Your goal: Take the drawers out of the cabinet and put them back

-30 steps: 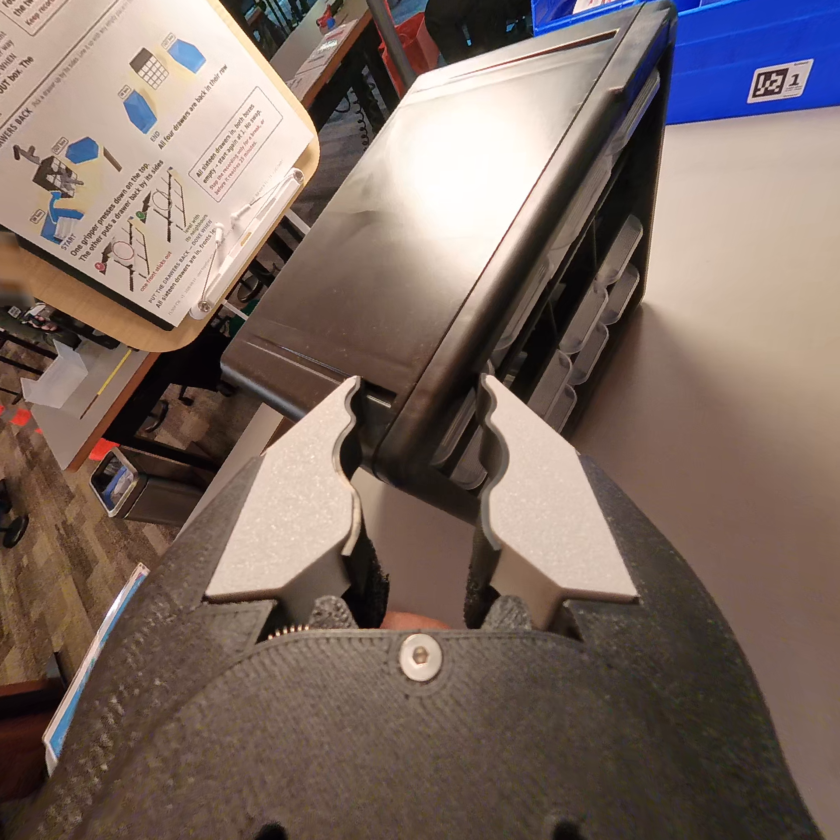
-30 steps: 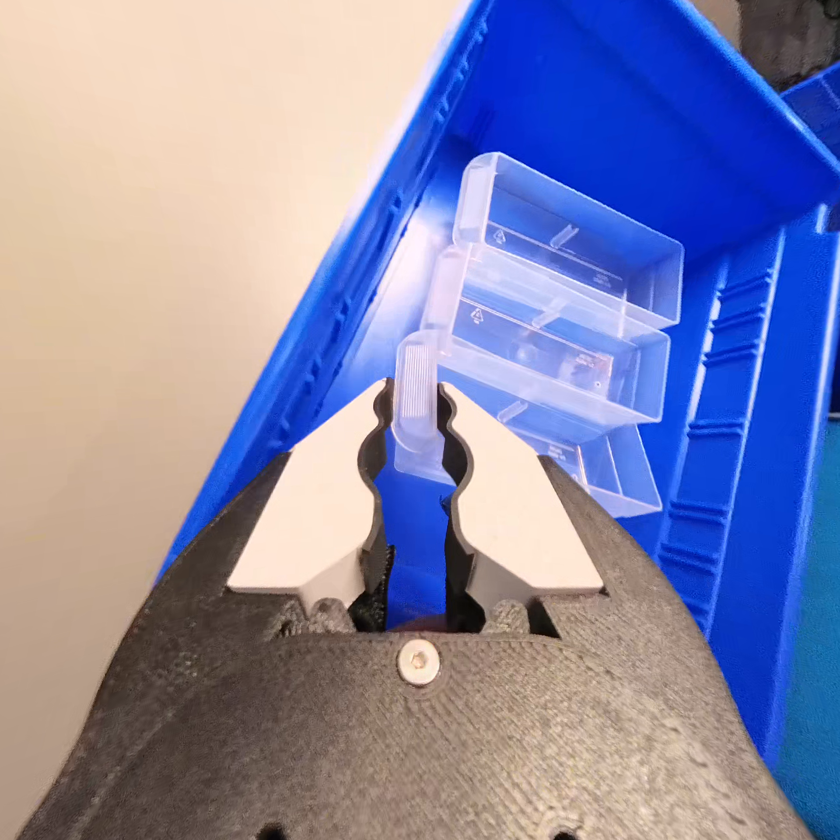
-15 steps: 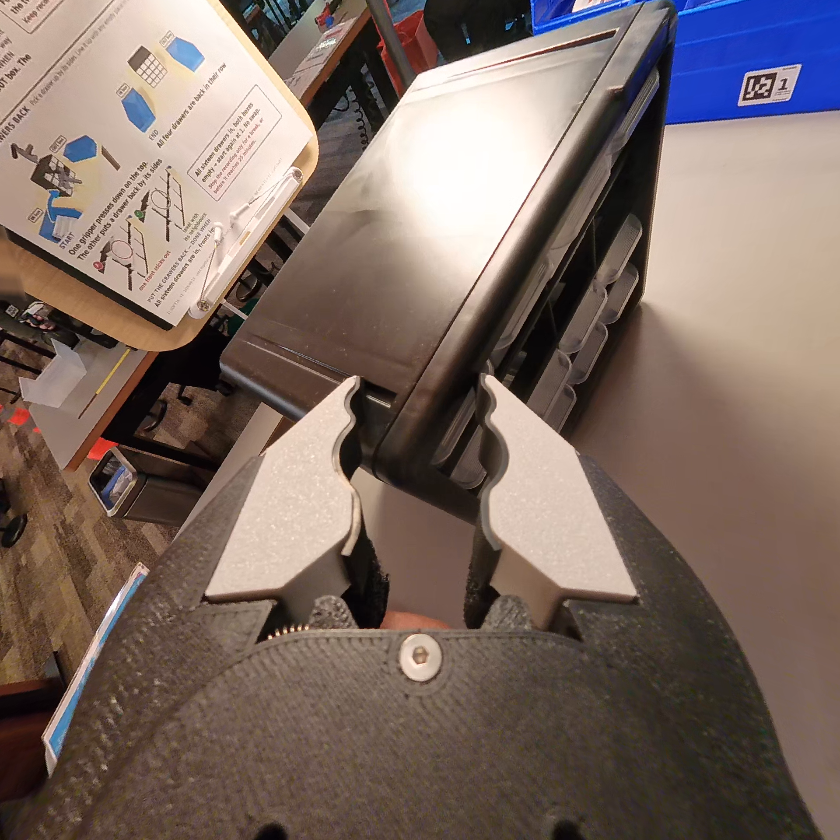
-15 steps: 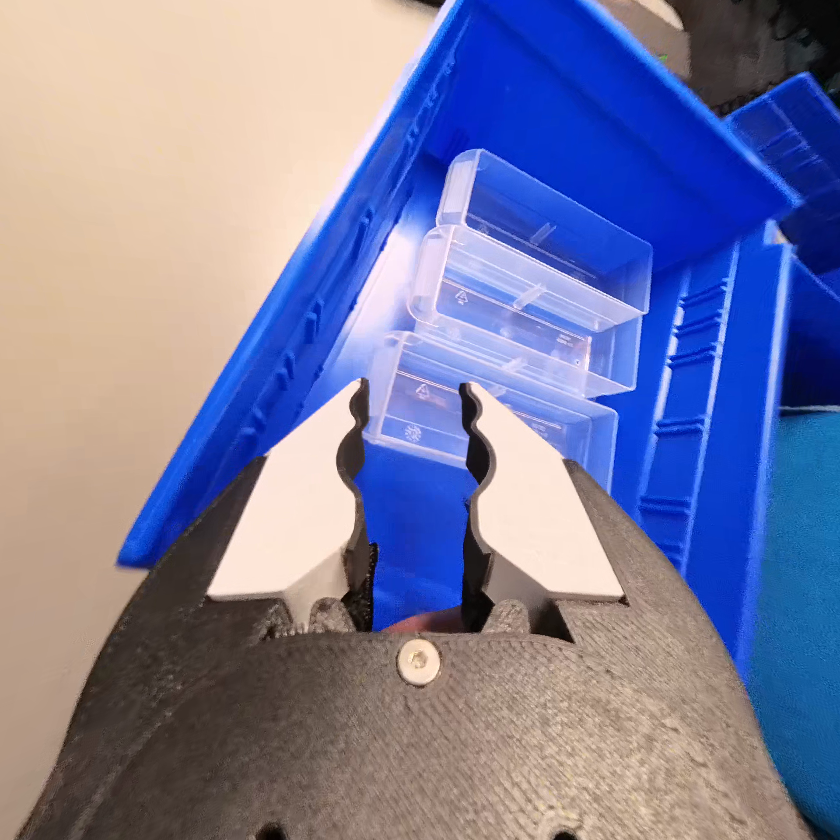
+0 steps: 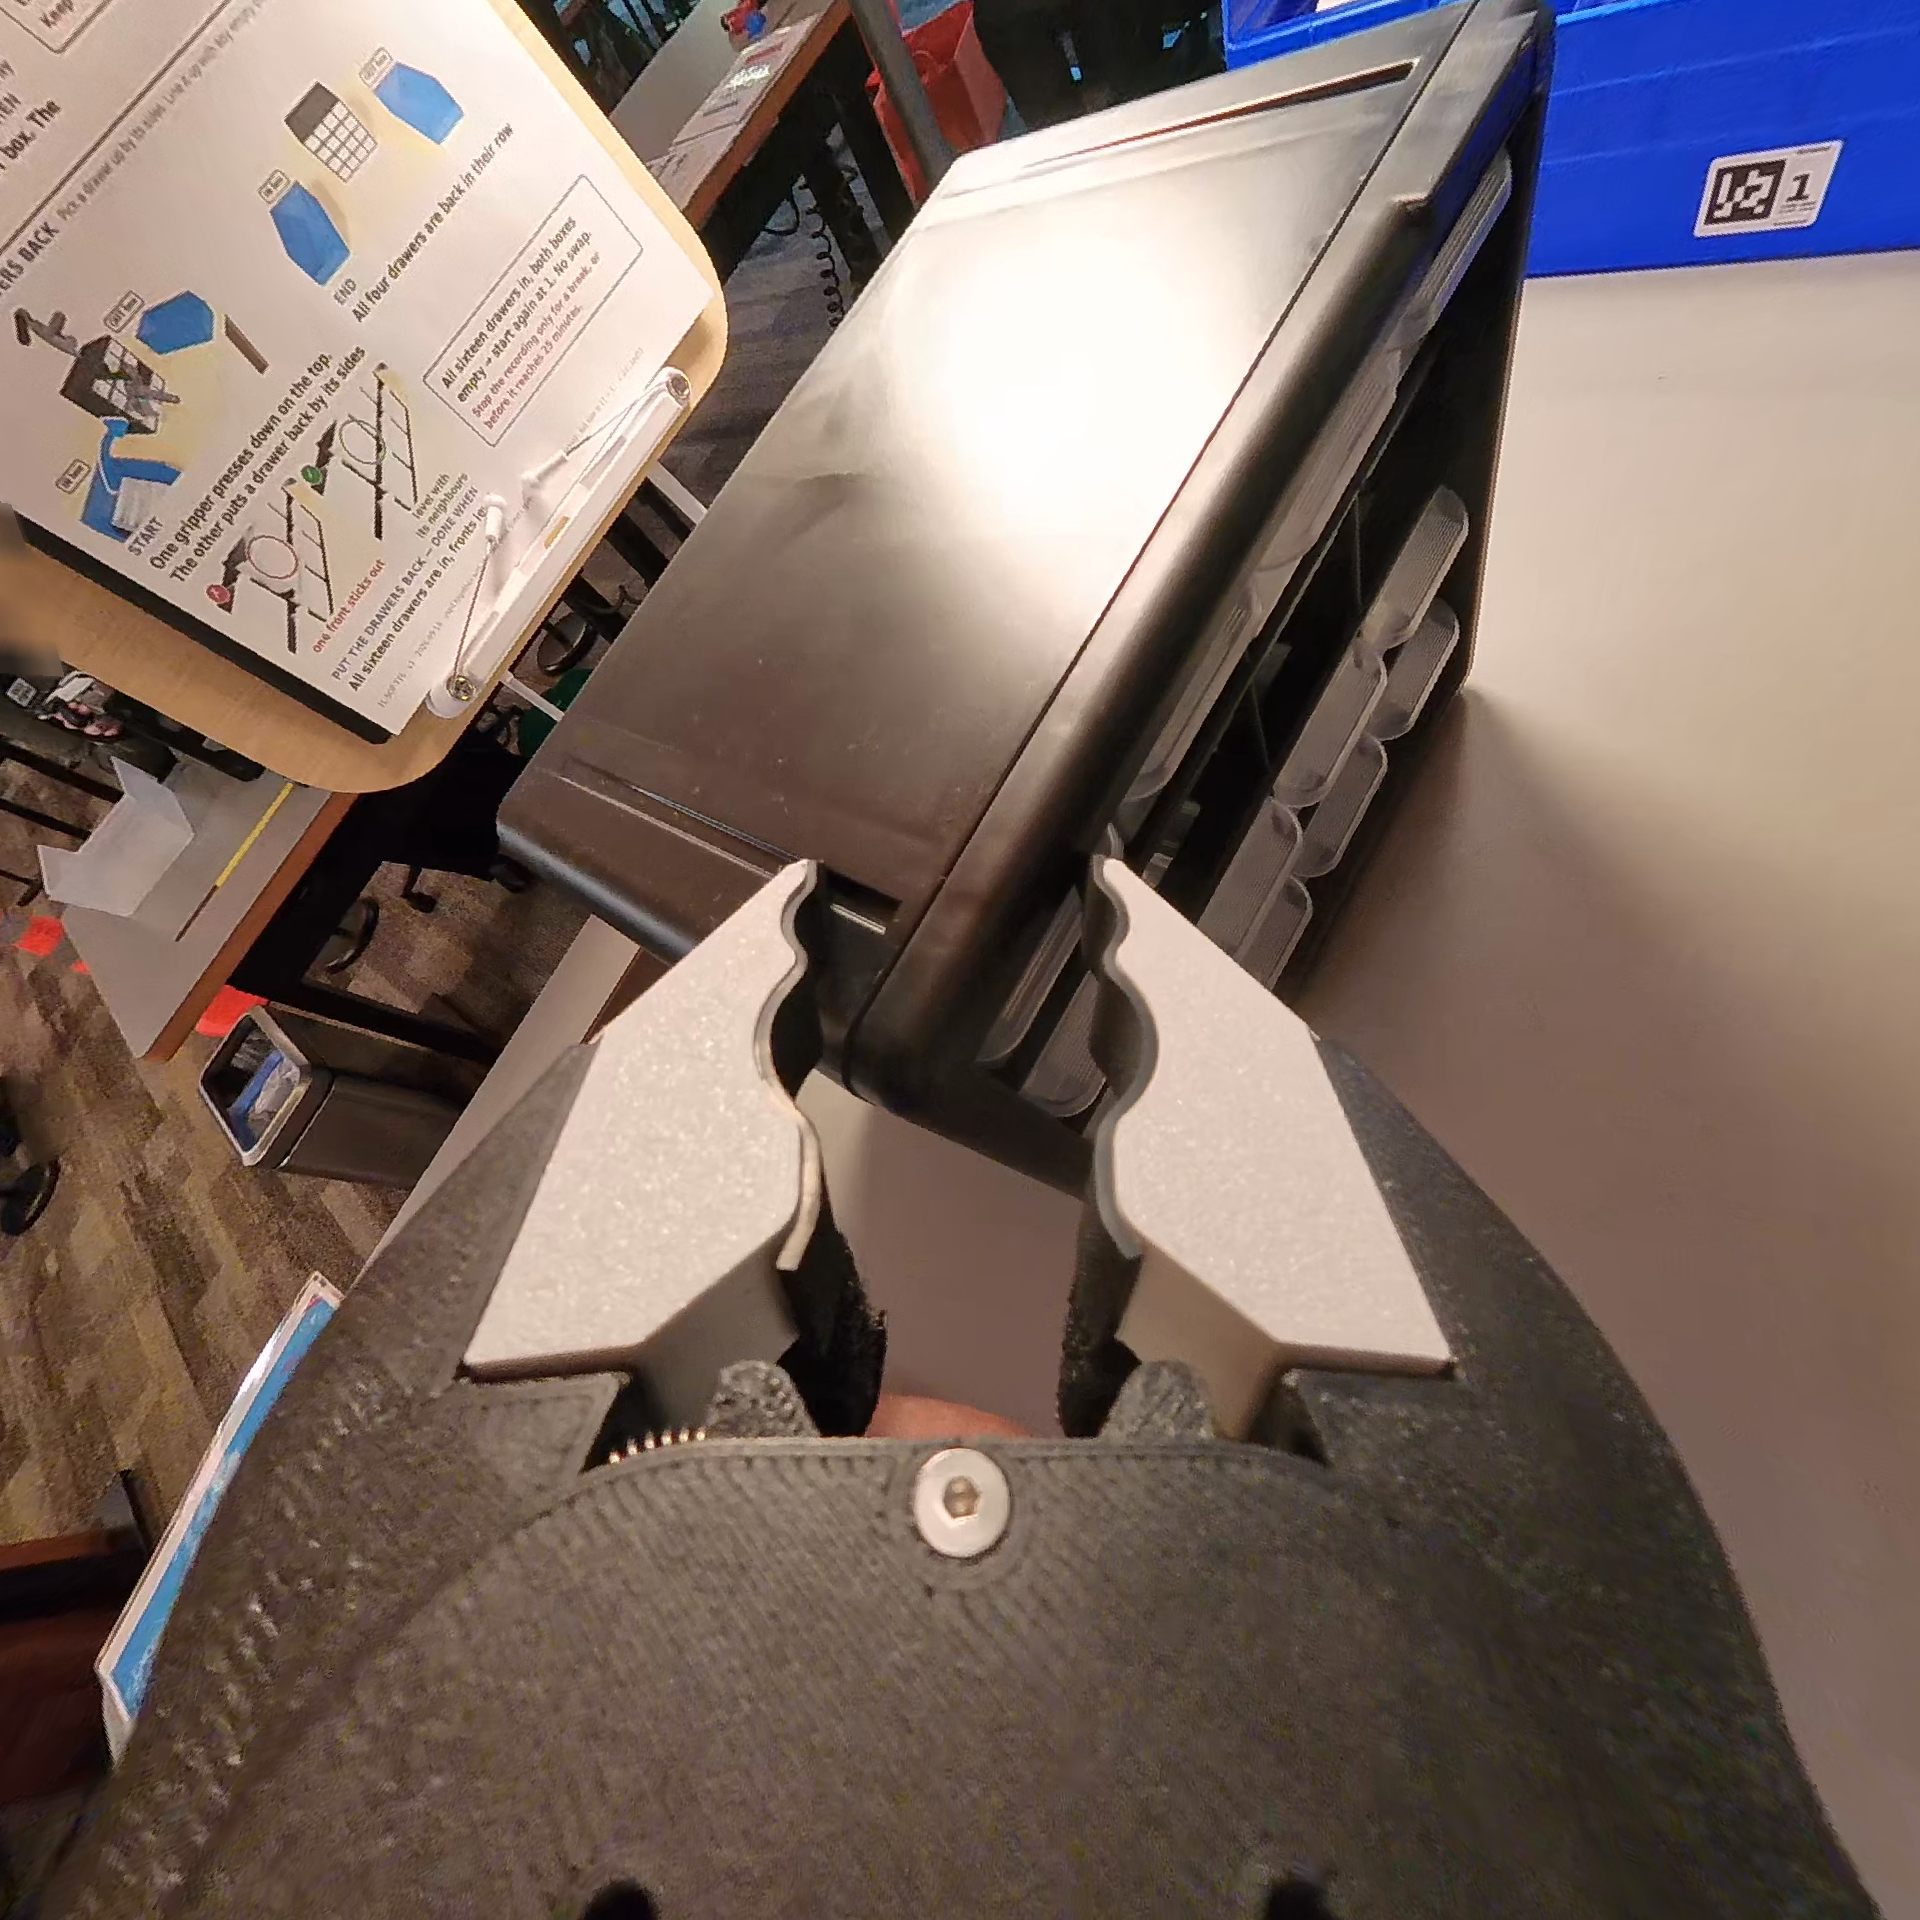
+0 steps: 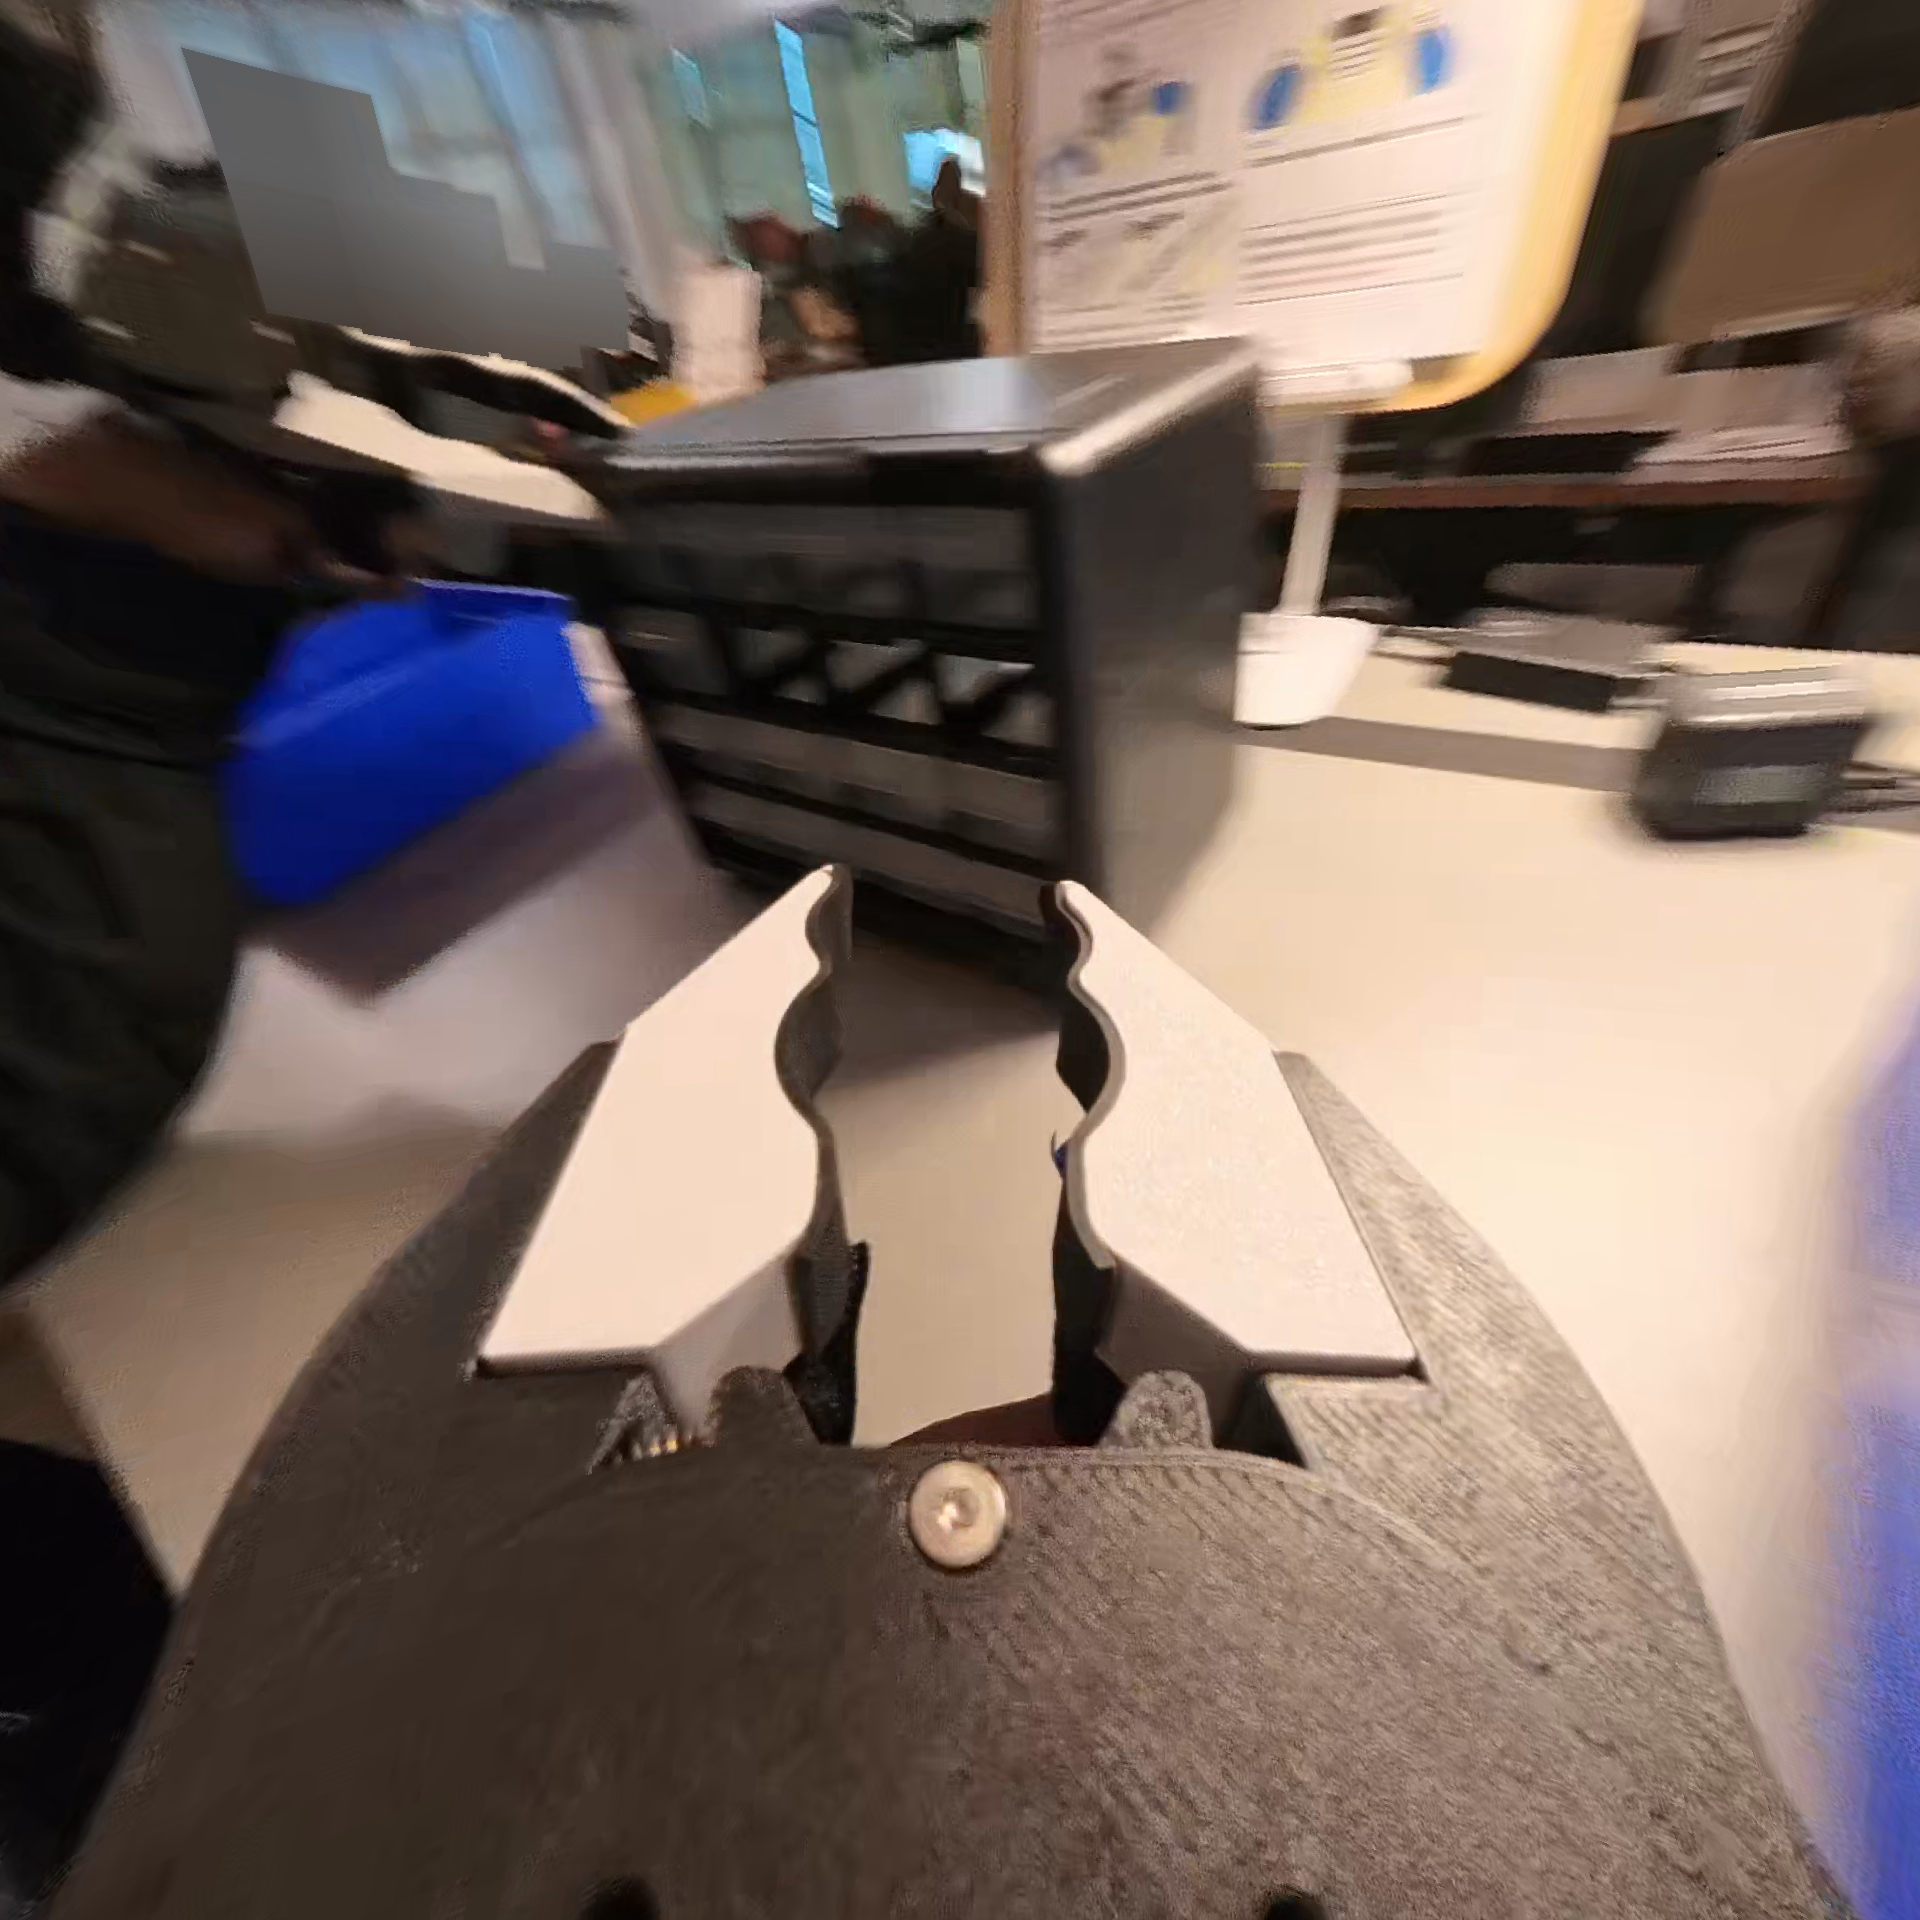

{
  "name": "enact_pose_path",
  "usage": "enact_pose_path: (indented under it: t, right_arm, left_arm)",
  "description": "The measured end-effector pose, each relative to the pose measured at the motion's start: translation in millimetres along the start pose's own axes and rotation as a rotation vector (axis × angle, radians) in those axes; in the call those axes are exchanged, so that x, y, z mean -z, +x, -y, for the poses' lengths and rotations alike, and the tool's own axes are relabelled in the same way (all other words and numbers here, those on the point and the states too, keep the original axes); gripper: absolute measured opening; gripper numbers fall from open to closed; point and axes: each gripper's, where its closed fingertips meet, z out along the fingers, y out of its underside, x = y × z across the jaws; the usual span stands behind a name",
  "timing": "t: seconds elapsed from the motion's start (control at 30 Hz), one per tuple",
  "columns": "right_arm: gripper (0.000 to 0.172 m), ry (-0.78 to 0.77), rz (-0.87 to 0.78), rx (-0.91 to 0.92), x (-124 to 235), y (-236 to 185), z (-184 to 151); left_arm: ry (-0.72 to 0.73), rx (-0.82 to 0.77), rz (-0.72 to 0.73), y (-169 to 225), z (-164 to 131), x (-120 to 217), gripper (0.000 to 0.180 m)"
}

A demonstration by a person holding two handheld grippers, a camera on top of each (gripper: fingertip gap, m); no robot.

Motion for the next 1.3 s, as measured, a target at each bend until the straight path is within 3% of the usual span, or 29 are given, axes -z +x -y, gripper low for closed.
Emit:
enact_pose_path:
  t: [0.1, 0.23, 0.4, 0.6, 0.87, 1.0, 1.3]
  right_arm:
    - [0.039, 0.046, 0.19, -0.179, -57, -59, -15]
    - [0.04, 0.045, 0.283, -0.387, -127, -97, -30]
    - [0.04, 0.067, 0.332, -0.485, -189, -128, -22]
    - [0.039, 0.084, 0.258, -0.443, -239, -130, -21]
    - [0.029, 0.229, 0.304, -0.552, -247, -131, -6]
    - [0.011, 0.252, 0.313, -0.646, -248, -131, -9]
    - [0.004, 0.27, 0.456, -0.781, -184, -176, -25]
  left_arm:
    - [0.003, 0.003, -0.002, 0, 0, 0, 0.049]
    - [0.01, 0.01, -0.008, 0, 0, 0, 0.049]
    - [0.01, 0.012, -0.011, 0, 0, 0, 0.049]
    - [0.013, 0.016, -0.012, 0, 0, 0, 0.049]
    - [0.013, 0.017, -0.013, 0, 0, 0, 0.049]
    - [0.007, 0.015, -0.008, 0, 0, 0, 0.049]
    - [0.007, 0.016, -0.011, 0, 0, 0, 0.048]
